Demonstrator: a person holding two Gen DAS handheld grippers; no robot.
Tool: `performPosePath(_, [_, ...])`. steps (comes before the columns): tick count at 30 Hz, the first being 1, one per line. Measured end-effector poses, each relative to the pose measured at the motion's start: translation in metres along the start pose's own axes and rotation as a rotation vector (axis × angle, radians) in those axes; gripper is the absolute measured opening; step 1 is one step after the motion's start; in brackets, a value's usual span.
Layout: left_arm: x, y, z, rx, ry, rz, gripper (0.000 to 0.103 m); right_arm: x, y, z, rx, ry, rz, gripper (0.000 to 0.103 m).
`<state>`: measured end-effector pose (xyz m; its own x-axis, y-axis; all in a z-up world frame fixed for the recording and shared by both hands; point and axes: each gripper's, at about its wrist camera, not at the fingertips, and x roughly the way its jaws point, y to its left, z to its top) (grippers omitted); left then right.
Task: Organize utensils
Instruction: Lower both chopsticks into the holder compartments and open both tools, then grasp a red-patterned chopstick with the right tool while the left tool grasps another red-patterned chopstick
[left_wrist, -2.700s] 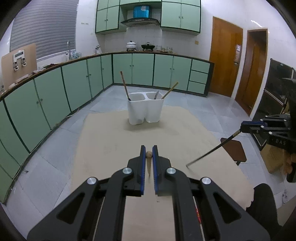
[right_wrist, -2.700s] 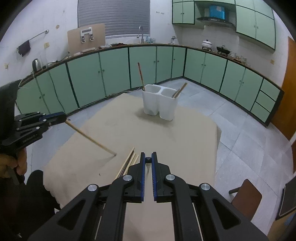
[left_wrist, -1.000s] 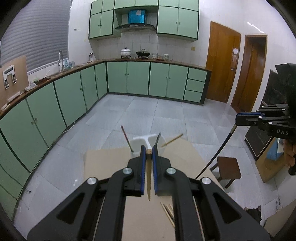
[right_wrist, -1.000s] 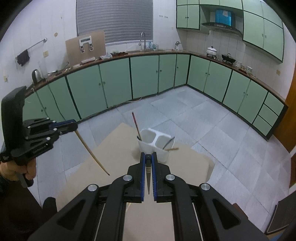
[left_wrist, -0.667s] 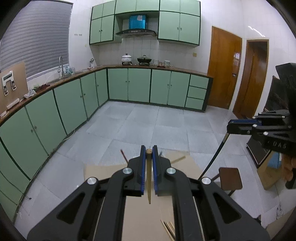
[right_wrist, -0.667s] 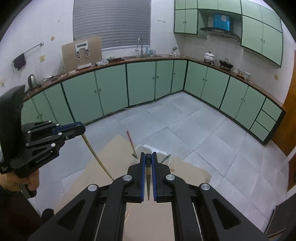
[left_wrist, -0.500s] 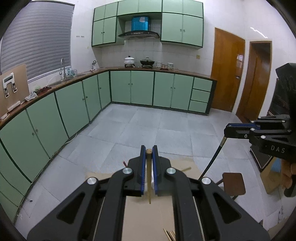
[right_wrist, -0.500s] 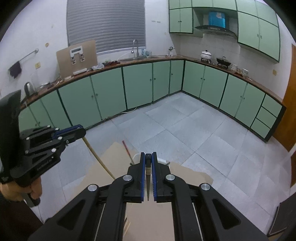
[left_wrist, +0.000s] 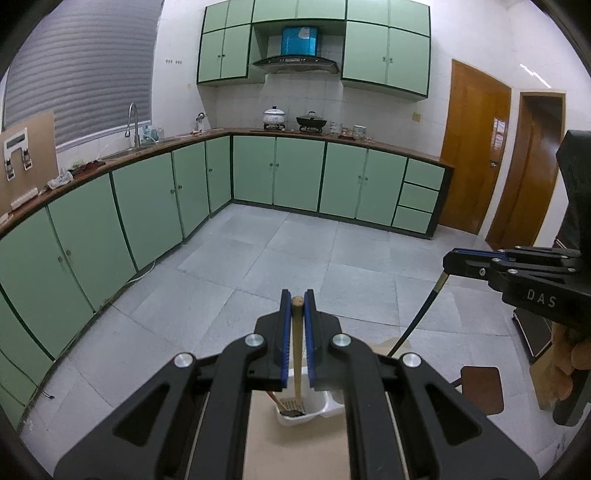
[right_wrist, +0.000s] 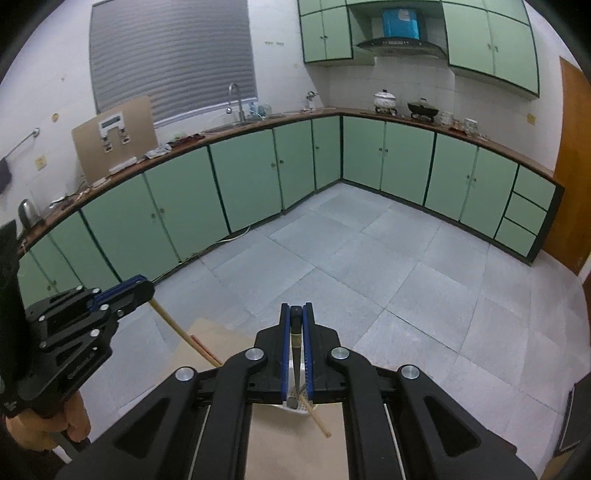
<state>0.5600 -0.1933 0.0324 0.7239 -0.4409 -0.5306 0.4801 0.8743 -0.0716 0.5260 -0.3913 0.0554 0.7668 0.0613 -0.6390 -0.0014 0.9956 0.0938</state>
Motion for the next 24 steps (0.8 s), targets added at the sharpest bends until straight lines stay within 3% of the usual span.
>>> performPosePath(11, [0.065, 0.019, -0.047, -0.037, 0.063, 0.003, 0.007, 0.071, -0.027, -0.043, 0.039, 0.092, 0.002, 0.007])
performPosePath(14, [0.067, 0.024, -0.054, -0.040, 0.078, 0.005, 0.011, 0.077, -0.031, -0.052, 0.050, 0.107, 0.013, 0.012])
performPosePath(17, [0.060, 0.027, -0.055, -0.034, 0.072, 0.020, 0.027, 0.068, -0.032, -0.055, 0.057, 0.090, 0.007, 0.018])
performPosePath(24, [-0.012, 0.033, -0.063, 0.007, -0.006, 0.045, 0.046, -0.008, -0.035, -0.070, 0.044, -0.053, 0.038, 0.020])
